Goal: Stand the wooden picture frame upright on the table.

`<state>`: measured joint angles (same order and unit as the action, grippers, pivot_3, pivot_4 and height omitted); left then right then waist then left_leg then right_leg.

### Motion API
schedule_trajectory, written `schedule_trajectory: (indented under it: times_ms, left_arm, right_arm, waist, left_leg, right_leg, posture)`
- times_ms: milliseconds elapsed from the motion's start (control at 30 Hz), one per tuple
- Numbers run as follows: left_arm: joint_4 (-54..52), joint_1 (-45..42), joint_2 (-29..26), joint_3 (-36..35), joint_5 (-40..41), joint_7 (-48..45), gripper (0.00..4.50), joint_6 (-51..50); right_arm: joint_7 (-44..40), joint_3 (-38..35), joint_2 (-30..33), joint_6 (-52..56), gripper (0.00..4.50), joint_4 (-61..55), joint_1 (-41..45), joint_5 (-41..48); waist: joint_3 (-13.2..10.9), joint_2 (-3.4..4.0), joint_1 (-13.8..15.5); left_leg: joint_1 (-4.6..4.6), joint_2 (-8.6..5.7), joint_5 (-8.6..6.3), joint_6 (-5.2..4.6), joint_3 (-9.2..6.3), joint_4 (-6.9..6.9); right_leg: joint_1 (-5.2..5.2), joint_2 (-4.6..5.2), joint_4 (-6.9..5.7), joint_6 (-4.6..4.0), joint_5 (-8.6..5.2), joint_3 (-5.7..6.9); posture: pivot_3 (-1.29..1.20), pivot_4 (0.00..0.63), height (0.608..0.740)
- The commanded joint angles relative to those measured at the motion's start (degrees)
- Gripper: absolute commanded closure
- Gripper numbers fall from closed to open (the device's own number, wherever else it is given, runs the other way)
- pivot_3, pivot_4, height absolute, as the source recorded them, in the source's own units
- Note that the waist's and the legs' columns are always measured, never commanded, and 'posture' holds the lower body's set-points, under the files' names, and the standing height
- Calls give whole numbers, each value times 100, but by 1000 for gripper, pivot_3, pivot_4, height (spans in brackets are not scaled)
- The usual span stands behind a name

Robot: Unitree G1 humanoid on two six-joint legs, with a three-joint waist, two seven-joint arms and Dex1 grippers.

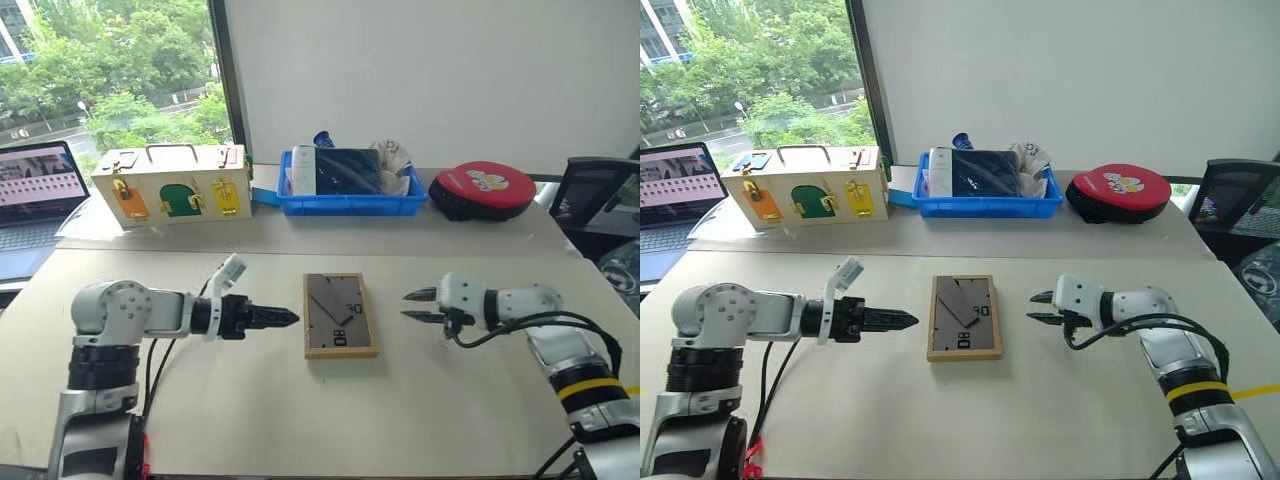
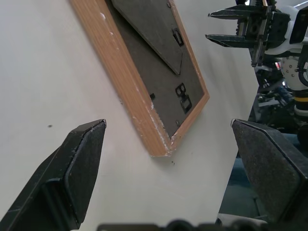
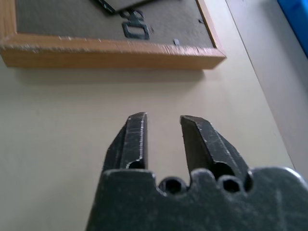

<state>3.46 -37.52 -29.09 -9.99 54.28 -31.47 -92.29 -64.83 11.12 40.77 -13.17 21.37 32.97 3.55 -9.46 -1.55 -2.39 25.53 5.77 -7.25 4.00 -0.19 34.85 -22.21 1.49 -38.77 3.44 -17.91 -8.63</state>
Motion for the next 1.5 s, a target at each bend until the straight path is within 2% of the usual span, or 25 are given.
schedule_trajectory:
  times_ms: [33,333,433,533,667,767,1000,1100,1200,1267,1333,1367,1400,1467,1500]
  left_arm:
    - [217,-105,381,-57,401,684,0,-21]
    - [242,172,1137,-205,521,1906,0,-21]
    - [420,38,1725,-653,431,2293,0,-21]
    - [375,37,2063,-826,466,2506,0,-21]
    - [239,158,2219,-971,627,2702,0,-21]
    - [128,265,2095,-962,747,2735,766,-21]
    - [160,244,1649,-990,1294,2576,3289,-21]
    - [265,94,1631,-1162,1549,2489,3369,-21]
    - [388,-184,1581,-1384,1911,2413,3369,-21]
    - [492,-303,1470,-1429,2147,2370,3369,-21]
    - [496,-358,1258,-1282,2309,2246,3369,-21]
    - [511,-381,1171,-1203,2381,2202,3369,-21]
    - [532,-412,1095,-1118,2435,2150,3369,-21]
    - [533,-461,944,-862,2522,2000,3369,-21]
    - [494,-474,873,-711,2535,1912,3369,-21]
  right_arm:
    - [-173,79,-3,-89,4469,26,181,-118]
    - [-293,122,-415,110,4469,-12,210,43]
    - [-242,150,-593,156,4469,-68,162,13]
    - [-210,165,-689,166,4469,-95,131,-30]
    - [-199,165,-743,155,4469,-140,51,-79]
    - [-169,128,-728,138,4500,-124,18,-119]
    - [-17,-72,-587,157,4500,-38,60,-125]
    - [33,-412,-452,528,4500,-88,152,190]
    - [-472,-1247,-112,2641,4500,-683,230,1739]
    - [-606,-1570,123,3621,4500,-1031,275,2403]
    - [-687,-1710,364,4589,3878,-1605,253,2995]
    - [-670,-1741,438,5028,3709,-1888,250,3271]
    - [-600,-1729,480,5459,3288,-2199,266,3530]
    - [-271,-1635,393,5934,2533,-2580,423,3707]
    - [-105,-1595,324,6073,2343,-2663,524,3726]
  waist:
    - [0,0,1]
    - [1,1,24]
    - [1,2,78]
    - [2,1,127]
    - [1,1,154]
    - [1,1,146]
    - [1,1,102]
    - [1,1,94]
    - [-3,-3,129]
    - [-4,-4,157]
    - [-4,-3,155]
    - [-4,-3,137]
    - [-3,-3,119]
    - [-4,-3,63]
    - [-4,-3,44]
  left_leg:
    - [2,0,0,0,0,0]
    - [-7,-3,1,2,-3,1]
    - [-7,-12,4,6,-4,5]
    - [-7,-14,4,6,-5,10]
    - [-6,-16,4,6,-6,7]
    - [-6,-17,4,6,-6,5]
    - [-6,-16,6,9,-8,-3]
    - [-5,-16,6,10,-8,-4]
    - [1,-17,6,10,-9,-1]
    - [6,-18,6,9,-9,0]
    - [5,-18,6,9,-9,-5]
    - [3,-18,5,8,-10,-11]
    - [1,-18,4,7,-11,-17]
    - [1,-17,3,7,-12,-22]
    - [2,-18,4,7,-13,-21]
  right_leg:
    - [-1,0,0,0,0,0]
    - [8,2,-2,0,1,0]
    - [11,8,-2,2,2,0]
    - [15,9,-1,5,3,0]
    - [14,11,0,5,3,0]
    - [13,11,2,5,3,-1]
    - [7,10,1,5,3,0]
    - [5,10,1,5,3,-1]
    - [4,10,1,5,3,0]
    - [3,11,3,5,3,0]
    - [4,11,10,5,3,0]
    - [4,11,14,5,3,1]
    - [4,10,19,4,3,1]
    - [3,10,23,4,2,0]
    - [3,10,24,4,2,1]
  posture:
    - [0,150,725]
    - [0,150,725]
    - [0,150,725]
    - [0,150,725]
    - [0,150,725]
    - [0,150,725]
    - [0,150,725]
    - [0,150,725]
    - [0,150,725]
    - [0,150,725]
    - [0,150,725]
    - [0,150,725]
    - [0,150,725]
    - [0,150,725]
    - [0,150,725]
